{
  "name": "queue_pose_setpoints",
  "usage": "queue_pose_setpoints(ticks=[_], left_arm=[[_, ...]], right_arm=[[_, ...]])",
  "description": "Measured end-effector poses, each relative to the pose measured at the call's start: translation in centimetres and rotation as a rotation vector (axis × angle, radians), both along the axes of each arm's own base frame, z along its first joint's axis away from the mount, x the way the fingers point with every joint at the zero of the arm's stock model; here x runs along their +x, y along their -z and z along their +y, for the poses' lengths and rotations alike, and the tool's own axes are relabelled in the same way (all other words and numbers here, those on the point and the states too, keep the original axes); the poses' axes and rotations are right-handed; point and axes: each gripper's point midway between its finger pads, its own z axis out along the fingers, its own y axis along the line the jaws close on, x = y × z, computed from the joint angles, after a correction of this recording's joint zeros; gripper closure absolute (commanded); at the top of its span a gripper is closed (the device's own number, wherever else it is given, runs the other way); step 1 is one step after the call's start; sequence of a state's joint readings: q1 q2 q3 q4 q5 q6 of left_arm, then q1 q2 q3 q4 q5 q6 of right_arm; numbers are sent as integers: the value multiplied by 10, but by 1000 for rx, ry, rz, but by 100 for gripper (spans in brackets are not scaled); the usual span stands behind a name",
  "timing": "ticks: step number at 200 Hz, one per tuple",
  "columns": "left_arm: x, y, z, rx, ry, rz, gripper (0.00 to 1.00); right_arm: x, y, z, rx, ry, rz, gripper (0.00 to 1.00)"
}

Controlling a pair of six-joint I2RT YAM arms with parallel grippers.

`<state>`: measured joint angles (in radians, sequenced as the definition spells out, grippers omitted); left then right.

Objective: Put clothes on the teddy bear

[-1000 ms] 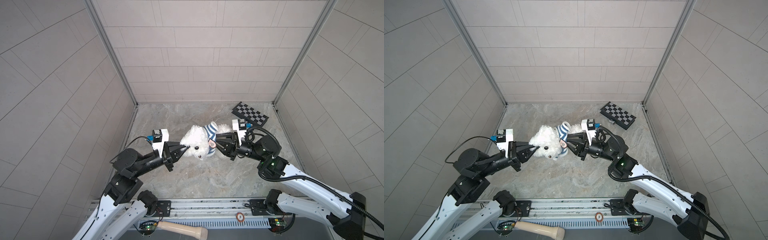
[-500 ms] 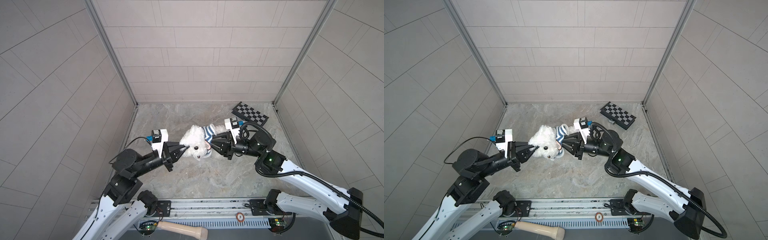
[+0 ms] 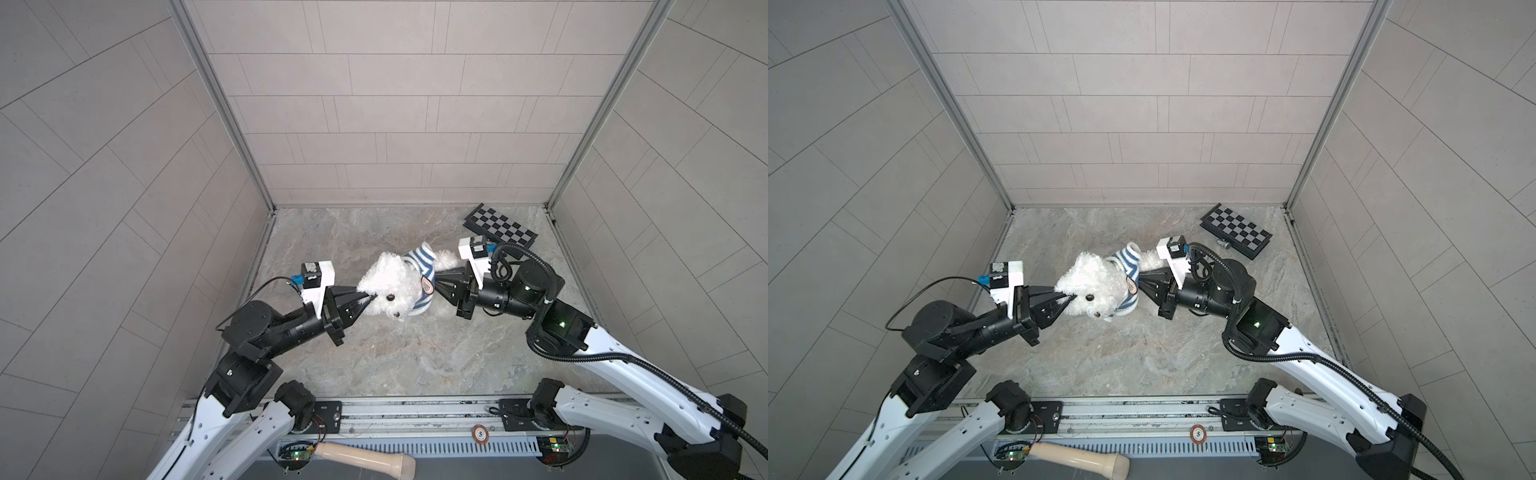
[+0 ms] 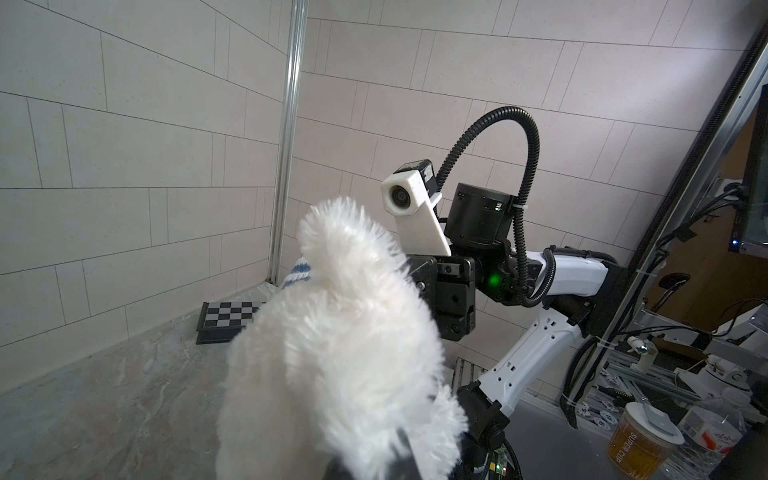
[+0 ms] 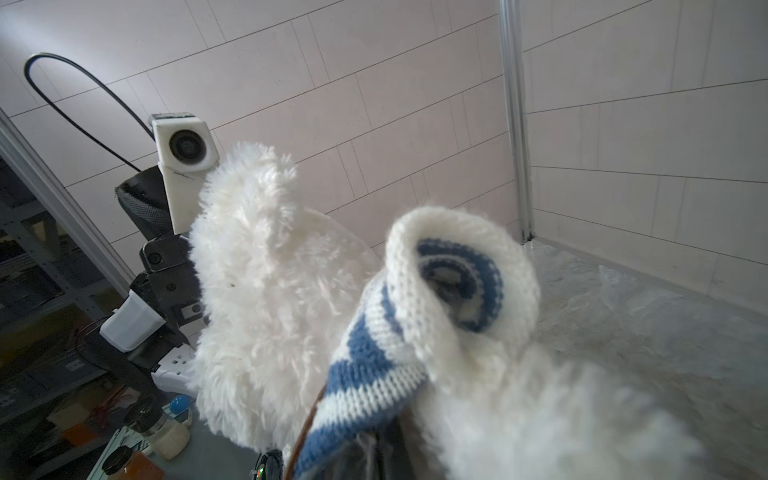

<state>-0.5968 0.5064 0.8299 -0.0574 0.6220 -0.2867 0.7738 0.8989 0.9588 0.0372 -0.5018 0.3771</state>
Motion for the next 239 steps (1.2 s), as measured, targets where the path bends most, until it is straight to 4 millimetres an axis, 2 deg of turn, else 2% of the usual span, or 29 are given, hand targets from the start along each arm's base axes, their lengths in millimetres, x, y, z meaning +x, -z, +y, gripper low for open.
queue_pose_setpoints(ticks=[20, 43, 82, 127, 201, 216, 239], left_arm=[[0, -1, 1, 2, -5, -11, 100], [1, 3, 1, 19, -13, -16, 100], [9, 25, -2, 102, -32, 0, 100], [13, 45, -7, 174, -22, 14, 100], [14, 72, -5, 297, -29, 5, 100], [13, 75, -5, 308, -26, 8, 100], [12, 78, -6, 317, -16, 12, 100]], right_arm=[[4, -7, -15, -34, 79, -35, 100], [10, -4, -26, -81, 148, -53, 100], [15, 7, -40, -153, 226, -68, 100], [19, 9, -44, -181, 265, -97, 100], [13, 16, -39, -147, 259, -133, 100], [11, 12, -31, -142, 222, -135, 100], [-1, 2, -7, -154, 143, -163, 100]])
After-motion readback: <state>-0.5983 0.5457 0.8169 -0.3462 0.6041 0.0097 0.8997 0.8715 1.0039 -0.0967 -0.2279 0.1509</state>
